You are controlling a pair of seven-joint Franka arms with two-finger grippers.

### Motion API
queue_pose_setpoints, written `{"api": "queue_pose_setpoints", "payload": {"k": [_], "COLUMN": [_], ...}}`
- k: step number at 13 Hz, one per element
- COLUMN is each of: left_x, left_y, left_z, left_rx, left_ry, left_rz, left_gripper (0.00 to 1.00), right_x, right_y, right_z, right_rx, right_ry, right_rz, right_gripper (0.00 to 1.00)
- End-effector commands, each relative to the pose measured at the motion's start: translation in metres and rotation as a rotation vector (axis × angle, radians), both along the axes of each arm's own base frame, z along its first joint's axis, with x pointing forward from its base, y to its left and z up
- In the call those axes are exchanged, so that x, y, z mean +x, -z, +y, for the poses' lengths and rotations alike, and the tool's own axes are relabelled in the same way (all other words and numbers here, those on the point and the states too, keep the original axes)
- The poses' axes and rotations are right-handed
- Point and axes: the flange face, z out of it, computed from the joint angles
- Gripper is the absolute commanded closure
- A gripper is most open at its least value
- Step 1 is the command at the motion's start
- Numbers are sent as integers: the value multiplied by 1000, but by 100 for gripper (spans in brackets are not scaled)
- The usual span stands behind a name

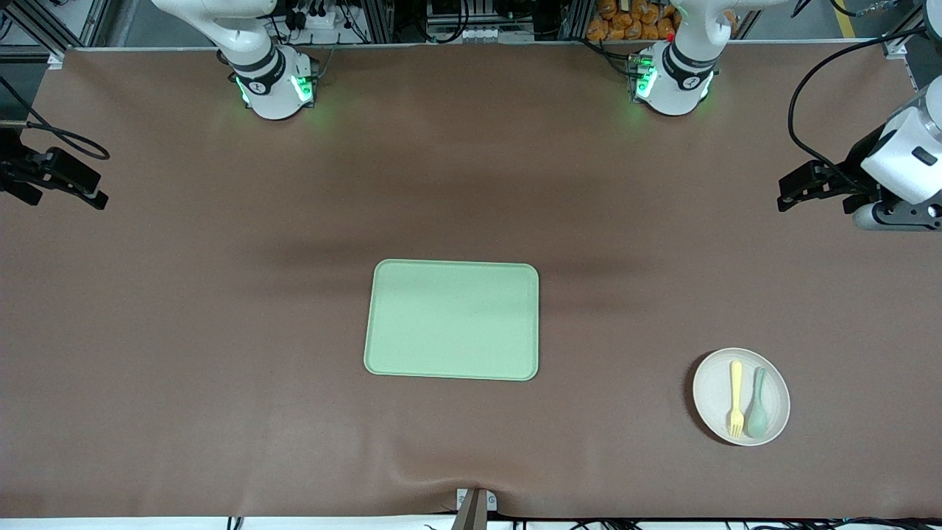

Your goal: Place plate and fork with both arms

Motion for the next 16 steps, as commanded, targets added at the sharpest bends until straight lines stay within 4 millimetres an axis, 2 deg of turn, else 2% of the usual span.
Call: {"api": "queue_pose_setpoints", "payload": {"k": [1,16], "left_x": [1,1], "left_y": [-2,-2], "left_z": [0,5], "left_rx": [14,12], "left_ry": [-2,2], "left_rz": [5,7], "left_gripper": [0,0], "right_x": [-3,-2], "right_y": [-2,-2], "right_z": [-1,-1], "right_rx": [-4,-4], "right_ry": [0,2], "right_rz": [2,0], "right_gripper": [0,0]}}
